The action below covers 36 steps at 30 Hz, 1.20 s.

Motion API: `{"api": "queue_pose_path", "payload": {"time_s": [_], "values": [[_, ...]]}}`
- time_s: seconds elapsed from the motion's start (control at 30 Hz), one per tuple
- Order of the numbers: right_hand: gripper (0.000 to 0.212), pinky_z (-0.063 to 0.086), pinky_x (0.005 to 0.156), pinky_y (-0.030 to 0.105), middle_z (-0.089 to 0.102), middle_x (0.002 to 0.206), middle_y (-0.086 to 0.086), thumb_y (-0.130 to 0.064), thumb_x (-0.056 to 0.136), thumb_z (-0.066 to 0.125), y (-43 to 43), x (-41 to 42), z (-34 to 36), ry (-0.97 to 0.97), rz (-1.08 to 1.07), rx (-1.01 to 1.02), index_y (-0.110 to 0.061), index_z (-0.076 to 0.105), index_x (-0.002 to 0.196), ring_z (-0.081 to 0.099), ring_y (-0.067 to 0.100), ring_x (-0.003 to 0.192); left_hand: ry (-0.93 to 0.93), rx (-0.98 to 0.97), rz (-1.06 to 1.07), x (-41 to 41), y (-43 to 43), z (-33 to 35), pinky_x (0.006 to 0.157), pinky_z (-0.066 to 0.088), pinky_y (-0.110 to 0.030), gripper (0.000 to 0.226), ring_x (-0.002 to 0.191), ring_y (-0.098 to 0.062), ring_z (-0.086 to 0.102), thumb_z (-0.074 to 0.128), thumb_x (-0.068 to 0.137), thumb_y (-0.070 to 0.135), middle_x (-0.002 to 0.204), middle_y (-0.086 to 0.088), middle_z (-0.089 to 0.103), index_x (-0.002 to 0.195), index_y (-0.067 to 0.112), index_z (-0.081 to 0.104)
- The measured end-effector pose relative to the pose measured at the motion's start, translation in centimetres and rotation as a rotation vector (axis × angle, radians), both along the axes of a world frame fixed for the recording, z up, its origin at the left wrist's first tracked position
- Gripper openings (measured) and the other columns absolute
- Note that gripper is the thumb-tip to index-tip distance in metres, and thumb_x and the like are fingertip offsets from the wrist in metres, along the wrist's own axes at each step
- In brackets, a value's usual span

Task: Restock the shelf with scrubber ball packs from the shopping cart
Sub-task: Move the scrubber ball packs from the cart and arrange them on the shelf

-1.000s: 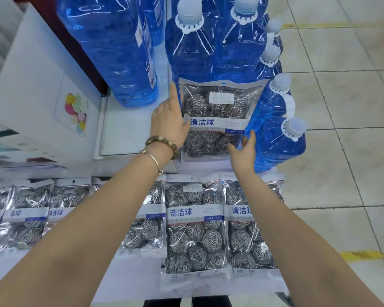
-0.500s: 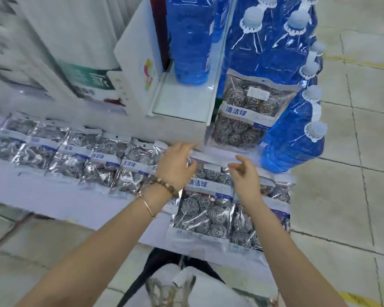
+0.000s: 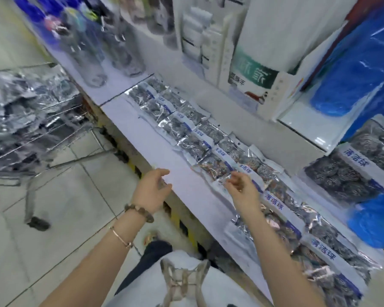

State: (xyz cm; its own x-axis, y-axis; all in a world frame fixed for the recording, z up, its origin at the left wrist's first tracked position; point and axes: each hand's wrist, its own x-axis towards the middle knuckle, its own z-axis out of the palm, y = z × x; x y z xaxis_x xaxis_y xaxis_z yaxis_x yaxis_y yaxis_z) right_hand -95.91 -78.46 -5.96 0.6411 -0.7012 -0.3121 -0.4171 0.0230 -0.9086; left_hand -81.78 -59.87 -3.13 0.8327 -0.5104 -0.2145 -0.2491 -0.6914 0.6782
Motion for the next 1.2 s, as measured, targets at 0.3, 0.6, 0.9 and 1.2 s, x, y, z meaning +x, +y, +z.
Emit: {"api": "queue_pose_path", "payload": {"time_s": [0.3, 0.6, 0.9, 1.2], "values": [[0.025, 0.047, 0.089, 0.031, 0.061, 0.107, -0.005, -0.020, 0.087, 0.064, 13.8, 16.9, 0.7, 0.026, 0.404, -0.138, -0.026, 0.055, 0.109, 0.058, 0.012, 0.100, 0.042, 0.032, 0.311, 10.3, 17.7, -0.7, 0.089, 0.043, -0.029, 0.035, 0.115, -0.015, 0.051, 0.059, 0.087, 0.023, 0.123, 0.002, 0.054, 0.121, 0.023, 0.054], [0.037, 0.043, 0.098, 0.028, 0.055, 0.126, -0.008, -0.028, 0.089, 0.060, 25.2, 29.5, -0.3, 0.068, 0.767, -0.319, -0.026, 0.054, 0.125, 0.052, 0.009, 0.112, 0.039, 0.010, 0.610, 18.2, 32.8, -0.9, 0.092, 0.043, -0.031, 0.034, 0.109, -0.017, 0.054, 0.061, 0.086, 0.017, 0.121, -0.003, 0.055, 0.119, 0.016, 0.056], [0.044, 0.042, 0.100, 0.030, 0.053, 0.131, -0.004, -0.027, 0.091, 0.057, 27.8, 39.9, -0.8, 0.179, 0.900, -0.461, -0.018, 0.048, 0.133, 0.050, 0.011, 0.116, 0.070, -0.049, 0.734, 27.0, 37.7, -2.6, 0.088, 0.043, -0.025, 0.032, 0.105, -0.015, 0.056, 0.062, 0.084, 0.015, 0.119, -0.002, 0.058, 0.116, 0.015, 0.058], [0.043, 0.036, 0.097, 0.021, 0.051, 0.134, 0.000, -0.021, 0.092, 0.056, 33.9, 59.4, 0.3, 0.093, 1.091, -0.511, -0.015, 0.047, 0.134, 0.048, 0.013, 0.120, 0.057, 0.022, 0.814, 41.6, 41.0, -1.8, 0.091, 0.045, -0.030, 0.032, 0.108, -0.012, 0.054, 0.061, 0.084, 0.019, 0.121, 0.003, 0.057, 0.116, 0.021, 0.058]]}}
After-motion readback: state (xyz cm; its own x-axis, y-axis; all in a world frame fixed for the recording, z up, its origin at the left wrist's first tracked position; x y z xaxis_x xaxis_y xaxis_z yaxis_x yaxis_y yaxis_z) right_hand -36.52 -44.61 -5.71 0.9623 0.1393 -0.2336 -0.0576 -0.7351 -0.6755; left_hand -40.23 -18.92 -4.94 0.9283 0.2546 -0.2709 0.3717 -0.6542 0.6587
